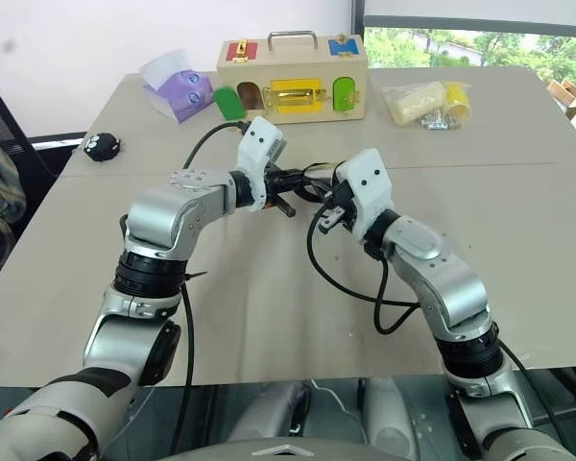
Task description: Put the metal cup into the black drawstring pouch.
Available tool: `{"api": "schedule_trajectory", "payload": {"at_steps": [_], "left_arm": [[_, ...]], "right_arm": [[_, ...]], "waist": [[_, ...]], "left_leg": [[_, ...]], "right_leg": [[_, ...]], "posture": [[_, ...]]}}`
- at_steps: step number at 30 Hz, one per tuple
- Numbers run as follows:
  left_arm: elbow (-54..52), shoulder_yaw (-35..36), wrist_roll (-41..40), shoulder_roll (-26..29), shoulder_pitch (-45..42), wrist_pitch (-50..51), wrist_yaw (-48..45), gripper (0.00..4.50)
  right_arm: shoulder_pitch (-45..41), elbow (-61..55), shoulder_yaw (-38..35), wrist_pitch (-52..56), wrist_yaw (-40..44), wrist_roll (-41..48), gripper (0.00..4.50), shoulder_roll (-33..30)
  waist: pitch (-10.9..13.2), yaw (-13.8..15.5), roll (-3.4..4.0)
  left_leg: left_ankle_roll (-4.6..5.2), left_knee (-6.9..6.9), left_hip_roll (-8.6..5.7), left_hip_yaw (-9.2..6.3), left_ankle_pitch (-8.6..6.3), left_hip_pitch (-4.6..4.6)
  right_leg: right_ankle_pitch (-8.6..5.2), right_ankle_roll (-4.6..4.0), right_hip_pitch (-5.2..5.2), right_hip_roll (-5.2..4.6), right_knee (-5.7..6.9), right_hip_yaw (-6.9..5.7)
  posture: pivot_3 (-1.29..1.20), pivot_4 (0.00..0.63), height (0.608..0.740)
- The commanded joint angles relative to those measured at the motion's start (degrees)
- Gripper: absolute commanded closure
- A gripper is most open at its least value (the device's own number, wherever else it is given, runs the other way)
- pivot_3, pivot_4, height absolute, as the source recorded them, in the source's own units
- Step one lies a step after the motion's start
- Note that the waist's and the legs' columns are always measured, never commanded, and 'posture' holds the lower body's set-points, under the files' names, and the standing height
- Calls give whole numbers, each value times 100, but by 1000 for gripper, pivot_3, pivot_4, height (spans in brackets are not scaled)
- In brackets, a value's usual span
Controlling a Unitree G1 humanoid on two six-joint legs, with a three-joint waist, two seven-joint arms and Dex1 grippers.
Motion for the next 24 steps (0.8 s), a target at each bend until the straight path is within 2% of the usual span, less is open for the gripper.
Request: {"api": "schedule_trajectory", "payload": {"at_steps": [1,9,16,24], "left_arm": [[-328,83,-151,-4,-207,41,0,4500],[-358,190,-320,-140,-356,285,82,4500],[-398,259,-432,-233,-405,411,172,4500],[-510,345,-573,-410,-378,545,308,4500]], "right_arm": [[-104,-34,113,-235,-2,-124,4487,140],[-143,555,366,-772,-67,-613,4487,509],[-178,1210,654,-1491,-34,-1257,4487,532],[-861,3148,1392,-3562,-246,-2834,4487,300]], "waist": [[0,-12,0],[0,-13,0],[0,-36,0],[0,-159,0]], "left_leg": [[0,-1,1,1,0,2],[-1,-1,1,4,1,4],[-1,-1,0,7,1,4],[-4,-1,0,18,2,15]], "right_leg": [[0,0,0,0,2,2],[0,0,-1,3,5,6],[0,0,-3,3,6,10],[1,0,-3,4,17,23]], "posture": [[0,150,710],[0,150,710],[0,150,710],[0,150,710]]}}
